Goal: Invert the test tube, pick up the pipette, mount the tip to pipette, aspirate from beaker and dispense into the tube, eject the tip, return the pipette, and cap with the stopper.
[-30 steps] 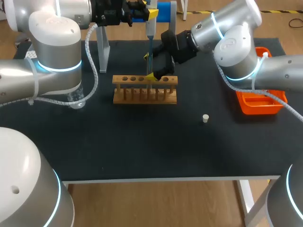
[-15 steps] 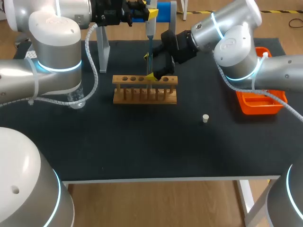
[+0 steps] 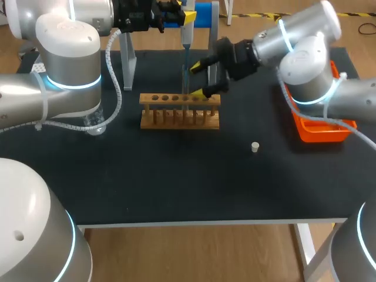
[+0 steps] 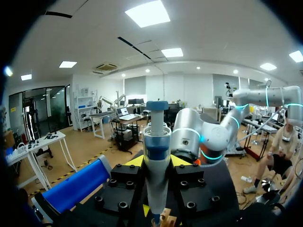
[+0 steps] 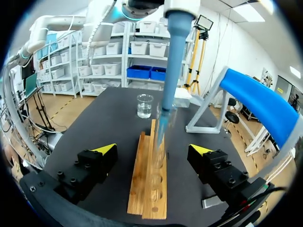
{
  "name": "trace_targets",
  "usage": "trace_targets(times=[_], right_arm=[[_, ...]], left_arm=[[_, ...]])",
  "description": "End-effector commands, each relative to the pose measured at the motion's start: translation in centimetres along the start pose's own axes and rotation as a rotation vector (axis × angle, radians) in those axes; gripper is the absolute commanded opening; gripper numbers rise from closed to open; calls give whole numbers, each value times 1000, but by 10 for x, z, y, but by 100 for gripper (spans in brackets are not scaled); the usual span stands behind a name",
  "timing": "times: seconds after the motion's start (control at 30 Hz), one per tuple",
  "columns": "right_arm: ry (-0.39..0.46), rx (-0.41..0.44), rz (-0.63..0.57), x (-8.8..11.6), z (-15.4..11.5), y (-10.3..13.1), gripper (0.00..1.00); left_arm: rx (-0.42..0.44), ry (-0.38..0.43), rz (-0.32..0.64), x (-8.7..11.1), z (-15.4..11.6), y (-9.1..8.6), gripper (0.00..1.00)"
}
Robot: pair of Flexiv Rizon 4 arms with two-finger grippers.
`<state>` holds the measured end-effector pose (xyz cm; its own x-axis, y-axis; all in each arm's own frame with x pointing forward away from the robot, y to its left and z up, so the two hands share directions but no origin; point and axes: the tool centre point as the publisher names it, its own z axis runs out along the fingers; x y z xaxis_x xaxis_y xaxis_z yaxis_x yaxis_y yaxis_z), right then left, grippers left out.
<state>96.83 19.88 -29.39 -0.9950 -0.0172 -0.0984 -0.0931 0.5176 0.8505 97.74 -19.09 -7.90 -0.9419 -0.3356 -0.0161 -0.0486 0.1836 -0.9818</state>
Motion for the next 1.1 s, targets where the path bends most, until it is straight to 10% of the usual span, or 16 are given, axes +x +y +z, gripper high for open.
trace_targets(times=[0.03, 0.53, 1.1], right_arm=[[-19, -43, -3, 14, -22, -9, 100], [-112, -79, 41, 15, -80, 12, 100], [-145, -82, 61, -3, -181, 144, 100]], left_arm=[[1, -2, 0, 0, 0, 0, 0], [1, -2, 0, 0, 0, 0, 0], [1, -2, 0, 0, 0, 0, 0]])
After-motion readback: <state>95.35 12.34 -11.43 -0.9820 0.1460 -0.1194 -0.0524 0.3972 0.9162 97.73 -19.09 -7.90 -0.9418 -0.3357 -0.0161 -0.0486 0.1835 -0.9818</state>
